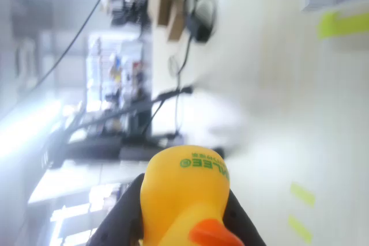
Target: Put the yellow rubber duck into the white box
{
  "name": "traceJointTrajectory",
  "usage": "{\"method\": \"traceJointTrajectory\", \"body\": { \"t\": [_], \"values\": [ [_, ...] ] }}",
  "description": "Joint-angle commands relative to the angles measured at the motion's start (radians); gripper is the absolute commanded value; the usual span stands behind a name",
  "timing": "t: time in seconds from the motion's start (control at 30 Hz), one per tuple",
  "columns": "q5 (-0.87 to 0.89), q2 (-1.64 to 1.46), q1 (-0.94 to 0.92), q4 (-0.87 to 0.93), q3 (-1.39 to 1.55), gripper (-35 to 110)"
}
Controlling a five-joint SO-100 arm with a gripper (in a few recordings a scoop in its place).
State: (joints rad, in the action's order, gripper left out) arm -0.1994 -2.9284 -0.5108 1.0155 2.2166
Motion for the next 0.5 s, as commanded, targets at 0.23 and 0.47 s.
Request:
{"method": "traceJointTrajectory", "body": {
  "t": [0.23,0.47],
  "values": [
    [0.035,0.456,-0.316,-0.344,-0.005,0],
    [0.054,0.767,-0.379,-0.345,-0.221,0]
  ]
}}
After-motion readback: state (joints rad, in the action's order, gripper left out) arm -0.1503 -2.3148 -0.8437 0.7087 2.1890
